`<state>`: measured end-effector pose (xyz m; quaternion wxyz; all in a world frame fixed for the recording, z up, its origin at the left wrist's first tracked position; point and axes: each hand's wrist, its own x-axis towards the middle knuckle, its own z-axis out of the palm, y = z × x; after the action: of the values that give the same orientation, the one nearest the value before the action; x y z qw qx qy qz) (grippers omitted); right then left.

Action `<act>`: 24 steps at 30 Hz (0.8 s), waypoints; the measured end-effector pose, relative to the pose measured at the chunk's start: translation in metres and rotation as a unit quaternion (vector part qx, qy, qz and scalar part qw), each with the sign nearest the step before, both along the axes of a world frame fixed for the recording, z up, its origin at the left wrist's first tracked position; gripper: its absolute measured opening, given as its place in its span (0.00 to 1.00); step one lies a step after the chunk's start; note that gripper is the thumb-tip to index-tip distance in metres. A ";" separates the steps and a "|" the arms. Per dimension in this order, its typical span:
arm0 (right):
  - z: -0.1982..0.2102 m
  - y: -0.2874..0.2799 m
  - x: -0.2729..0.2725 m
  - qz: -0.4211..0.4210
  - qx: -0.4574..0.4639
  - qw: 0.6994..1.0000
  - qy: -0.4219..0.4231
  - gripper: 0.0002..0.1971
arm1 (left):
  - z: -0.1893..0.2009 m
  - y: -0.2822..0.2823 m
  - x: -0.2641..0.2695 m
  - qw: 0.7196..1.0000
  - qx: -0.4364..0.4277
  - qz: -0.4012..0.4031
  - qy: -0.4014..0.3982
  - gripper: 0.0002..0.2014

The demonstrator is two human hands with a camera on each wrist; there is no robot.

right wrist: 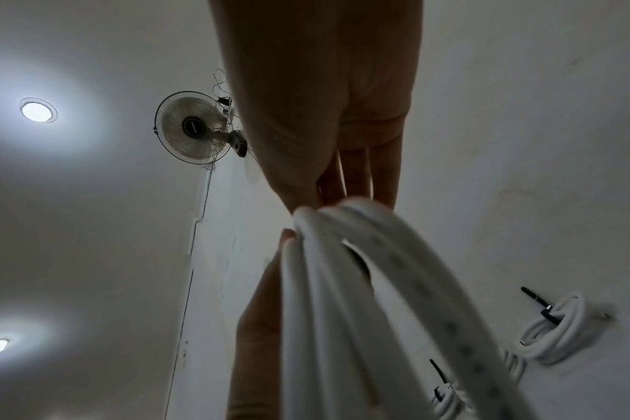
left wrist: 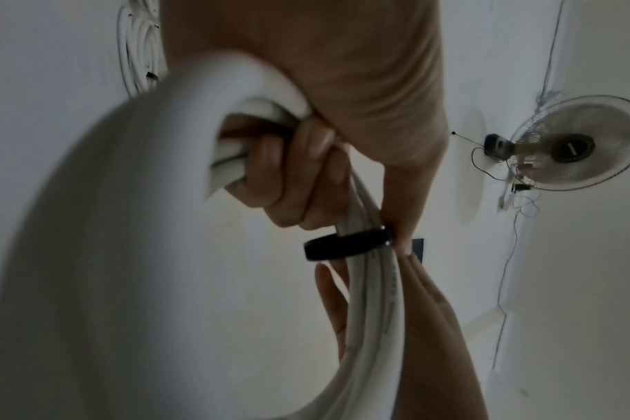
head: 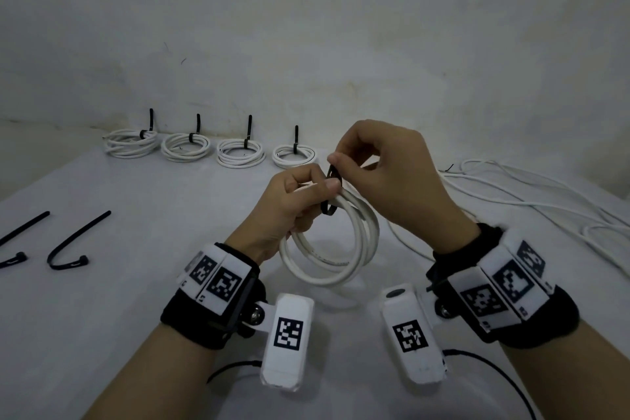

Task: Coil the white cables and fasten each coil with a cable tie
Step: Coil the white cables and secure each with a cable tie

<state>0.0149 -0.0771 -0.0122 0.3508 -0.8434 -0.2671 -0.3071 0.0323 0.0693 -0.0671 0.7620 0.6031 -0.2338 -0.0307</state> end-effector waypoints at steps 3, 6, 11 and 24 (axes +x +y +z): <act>0.006 -0.002 0.005 -0.035 0.034 0.998 -0.036 0.07 | -0.003 -0.005 0.001 1.000 -0.009 0.009 0.009 0.12; 0.016 -0.008 0.012 -0.055 0.064 0.996 -0.033 0.07 | -0.004 -0.007 0.002 0.999 -0.027 0.012 0.030 0.12; 0.019 -0.007 0.019 -0.050 0.097 0.994 0.004 0.07 | -0.002 -0.004 -0.002 0.999 -0.022 0.026 0.019 0.15; 0.010 -0.007 0.027 -0.016 0.161 0.986 0.047 0.12 | 0.001 -0.007 -0.005 1.000 0.013 0.017 0.014 0.11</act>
<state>0.0419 -0.0836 -0.0023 0.4894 -0.7935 -0.1838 -0.3115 0.0277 0.0625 -0.0657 0.7574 0.6166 -0.2125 -0.0297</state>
